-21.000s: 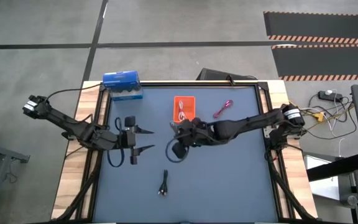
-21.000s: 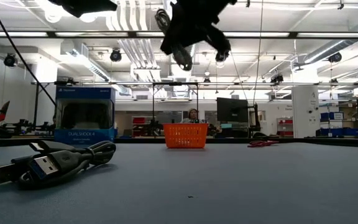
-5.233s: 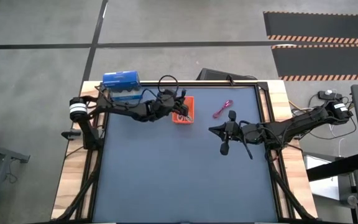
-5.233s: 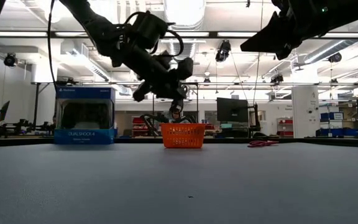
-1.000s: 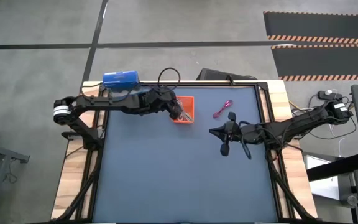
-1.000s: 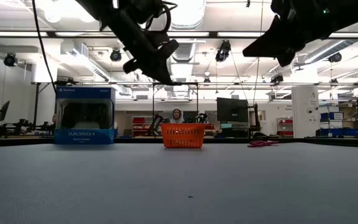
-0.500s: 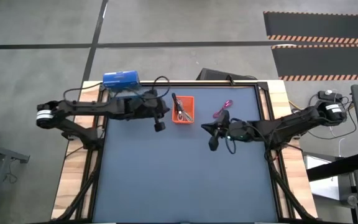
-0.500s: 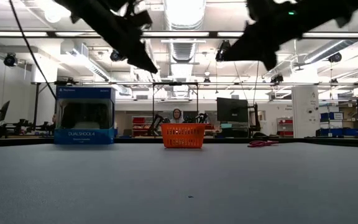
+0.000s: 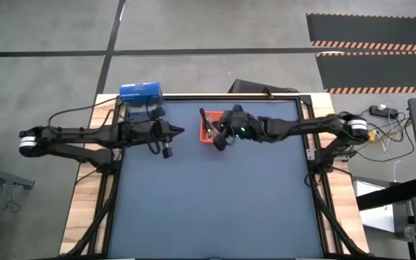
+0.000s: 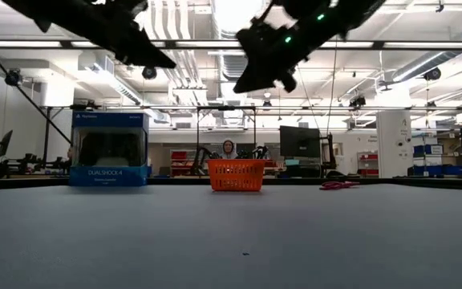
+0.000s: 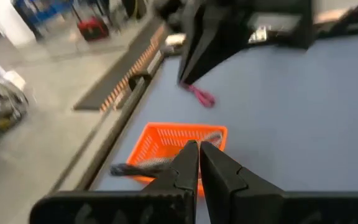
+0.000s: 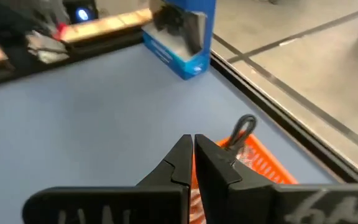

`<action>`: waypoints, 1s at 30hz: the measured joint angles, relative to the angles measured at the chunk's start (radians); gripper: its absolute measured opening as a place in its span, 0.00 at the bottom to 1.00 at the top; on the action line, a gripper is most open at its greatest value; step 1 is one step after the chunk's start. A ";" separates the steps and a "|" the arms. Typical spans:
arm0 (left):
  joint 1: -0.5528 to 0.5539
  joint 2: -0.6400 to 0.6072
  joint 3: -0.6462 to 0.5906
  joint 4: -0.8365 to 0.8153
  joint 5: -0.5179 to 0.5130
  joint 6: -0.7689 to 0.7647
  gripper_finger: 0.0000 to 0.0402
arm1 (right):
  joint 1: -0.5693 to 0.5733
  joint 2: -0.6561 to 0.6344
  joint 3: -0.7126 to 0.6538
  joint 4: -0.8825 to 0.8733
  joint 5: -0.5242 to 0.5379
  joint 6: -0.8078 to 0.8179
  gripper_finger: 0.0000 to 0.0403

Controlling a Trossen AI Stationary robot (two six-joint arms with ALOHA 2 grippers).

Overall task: Pick and place USB-C Cables
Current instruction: Put the black charger cable into the orange bin

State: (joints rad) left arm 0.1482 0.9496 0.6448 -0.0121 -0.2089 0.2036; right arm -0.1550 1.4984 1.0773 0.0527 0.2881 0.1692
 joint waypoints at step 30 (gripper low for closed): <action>0.003 -0.150 -0.090 0.048 -0.008 0.179 0.00 | -0.219 0.441 0.349 -0.072 -0.105 -0.163 0.35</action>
State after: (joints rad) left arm 0.1509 0.7994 0.5552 0.0360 -0.2165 0.3828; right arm -0.3735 1.9390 1.4265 -0.0192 0.1832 0.0067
